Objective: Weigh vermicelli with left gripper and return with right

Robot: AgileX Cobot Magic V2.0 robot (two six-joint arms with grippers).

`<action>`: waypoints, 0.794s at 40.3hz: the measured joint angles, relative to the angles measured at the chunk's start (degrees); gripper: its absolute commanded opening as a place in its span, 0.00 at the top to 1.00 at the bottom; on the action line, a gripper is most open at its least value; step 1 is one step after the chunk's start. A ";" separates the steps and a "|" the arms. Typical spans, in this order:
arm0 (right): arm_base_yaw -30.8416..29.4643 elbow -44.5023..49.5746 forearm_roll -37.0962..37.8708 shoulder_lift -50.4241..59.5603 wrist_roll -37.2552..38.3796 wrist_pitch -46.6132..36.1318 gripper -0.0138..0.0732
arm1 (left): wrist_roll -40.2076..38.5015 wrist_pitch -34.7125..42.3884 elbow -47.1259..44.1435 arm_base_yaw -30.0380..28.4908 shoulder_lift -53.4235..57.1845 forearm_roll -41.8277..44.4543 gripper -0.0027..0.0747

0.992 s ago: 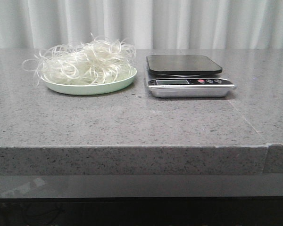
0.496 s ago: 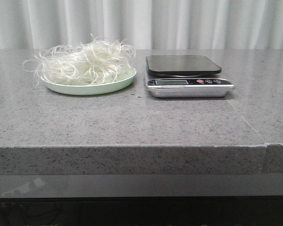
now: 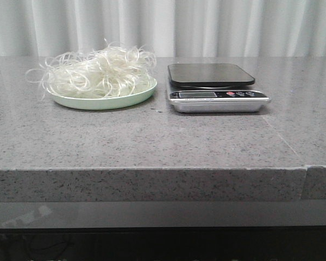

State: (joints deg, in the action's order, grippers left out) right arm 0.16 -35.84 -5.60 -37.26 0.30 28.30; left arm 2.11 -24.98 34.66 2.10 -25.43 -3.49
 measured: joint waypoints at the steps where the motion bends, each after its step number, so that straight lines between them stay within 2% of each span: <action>1: 0.00 0.00 0.00 -0.84 0.00 0.00 0.66 | 0.00 0.00 -0.27 0.00 0.00 -0.02 0.76; 8: 0.00 0.00 0.00 -4.52 0.00 0.68 0.66 | 0.00 -0.63 -1.64 0.00 0.00 -0.02 0.76; 11: 0.00 0.00 0.00 -5.06 -0.30 0.78 0.62 | 0.00 -1.23 -1.77 0.00 -0.04 -0.02 0.69; 13: 0.00 0.00 0.00 -5.09 -0.30 0.78 0.55 | 0.00 -1.82 -1.77 0.00 -0.04 -0.02 0.61; 18: 0.00 0.00 0.00 -5.09 -1.59 0.90 0.29 | 0.00 -2.79 -1.91 0.00 -0.14 -0.12 0.36; 20: 0.00 0.00 0.00 -5.09 -1.98 0.90 0.21 | 0.00 -2.89 -1.91 0.00 -0.37 -0.12 0.32; 23: 0.00 0.00 0.00 -5.09 -2.12 1.01 0.15 | 0.00 -3.02 -1.91 0.00 -1.19 -0.12 0.31; 32: 0.00 0.00 0.00 -5.09 -2.16 1.01 0.16 | 1.10 -5.53 0.80 1.99 -6.92 -0.12 0.31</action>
State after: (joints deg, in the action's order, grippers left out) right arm 0.16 -35.84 -5.60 -42.35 -1.86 29.31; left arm 3.21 -30.51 35.46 4.09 -32.36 -3.62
